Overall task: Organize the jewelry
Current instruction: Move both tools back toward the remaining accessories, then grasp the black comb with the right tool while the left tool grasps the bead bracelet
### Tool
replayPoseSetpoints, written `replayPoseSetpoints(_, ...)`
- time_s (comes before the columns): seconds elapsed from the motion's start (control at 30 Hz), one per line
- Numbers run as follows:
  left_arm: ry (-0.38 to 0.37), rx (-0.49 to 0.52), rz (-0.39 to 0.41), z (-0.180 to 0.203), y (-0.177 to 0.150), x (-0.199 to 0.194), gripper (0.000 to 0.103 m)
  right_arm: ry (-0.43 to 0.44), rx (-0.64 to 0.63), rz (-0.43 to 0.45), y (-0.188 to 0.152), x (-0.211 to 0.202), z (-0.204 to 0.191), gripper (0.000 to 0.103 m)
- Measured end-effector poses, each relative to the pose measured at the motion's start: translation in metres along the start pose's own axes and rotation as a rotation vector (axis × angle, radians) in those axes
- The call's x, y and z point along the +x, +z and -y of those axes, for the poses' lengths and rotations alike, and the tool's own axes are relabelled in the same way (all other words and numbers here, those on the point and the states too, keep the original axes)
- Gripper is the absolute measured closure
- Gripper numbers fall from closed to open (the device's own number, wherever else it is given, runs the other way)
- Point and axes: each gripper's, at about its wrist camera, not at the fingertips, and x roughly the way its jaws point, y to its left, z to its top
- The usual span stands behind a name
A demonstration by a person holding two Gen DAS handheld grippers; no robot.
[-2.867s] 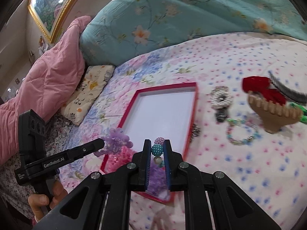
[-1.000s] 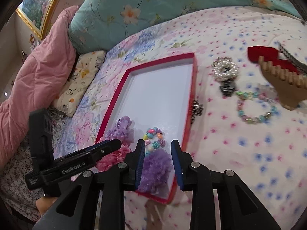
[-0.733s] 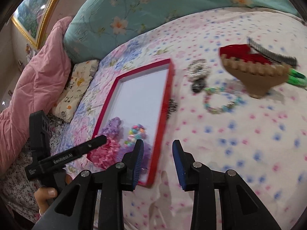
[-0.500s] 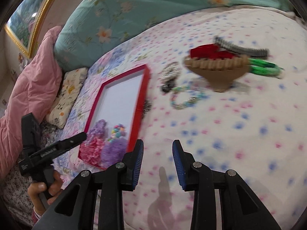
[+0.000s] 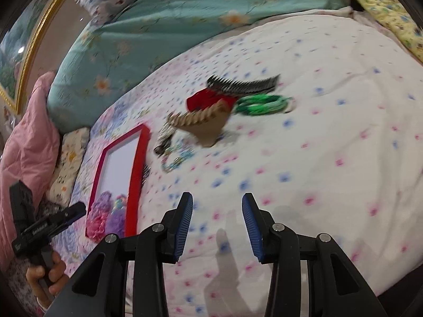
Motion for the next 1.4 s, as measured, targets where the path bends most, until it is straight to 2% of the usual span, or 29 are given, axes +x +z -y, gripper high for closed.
replayPoseSetpoints(0.2,-0.031,0.042,-0.028,0.027,0.000,0.011,0.041,-0.014,-0.001,0.032,0.014,-0.006,0.012,0.061)
replayPoseSetpoints(0.4,-0.058,0.088,-0.056,0.050,0.001,0.023,0.041,-0.023,-0.073,0.028,0.043,-0.001,0.016,0.061)
replayPoseSetpoints(0.67,-0.113,0.171,-0.093,0.082,0.011,0.053,0.041,-0.036,-0.300,-0.035,0.109,0.022,0.015,0.059)
replayPoseSetpoints(0.73,-0.126,0.182,-0.107,0.087,0.015,0.063,0.041,-0.032,-0.351,-0.049,0.125,0.033,0.017,0.053)
replayPoseSetpoints(0.83,-0.135,0.197,-0.130,0.096,0.021,0.082,0.041,-0.018,-0.453,-0.111,0.143,0.059,0.016,0.053)
replayPoseSetpoints(0.97,-0.145,0.228,-0.144,0.107,0.027,0.101,0.041,0.013,-0.546,-0.165,0.153,0.085,0.013,0.053)
replayPoseSetpoints(1.1,-0.147,0.248,-0.162,0.114,0.032,0.119,0.041,-0.021,-0.658,-0.190,0.159,0.104,0.005,0.043)
replayPoseSetpoints(1.17,-0.150,0.261,-0.170,0.116,0.033,0.127,0.041,-0.026,-0.707,-0.228,0.160,0.116,0.004,0.042)
replayPoseSetpoints(1.3,-0.144,0.258,-0.194,0.114,0.034,0.144,0.041,-0.088,-0.773,-0.295,0.160,0.143,0.006,0.042)
replayPoseSetpoints(1.37,-0.142,0.262,-0.195,0.113,0.034,0.147,0.043,-0.088,-0.772,-0.297,0.162,0.150,0.010,0.038)
replayPoseSetpoints(1.4,-0.135,0.262,-0.207,0.112,0.033,0.150,0.047,-0.082,-0.749,-0.288,0.164,0.152,0.012,0.037)
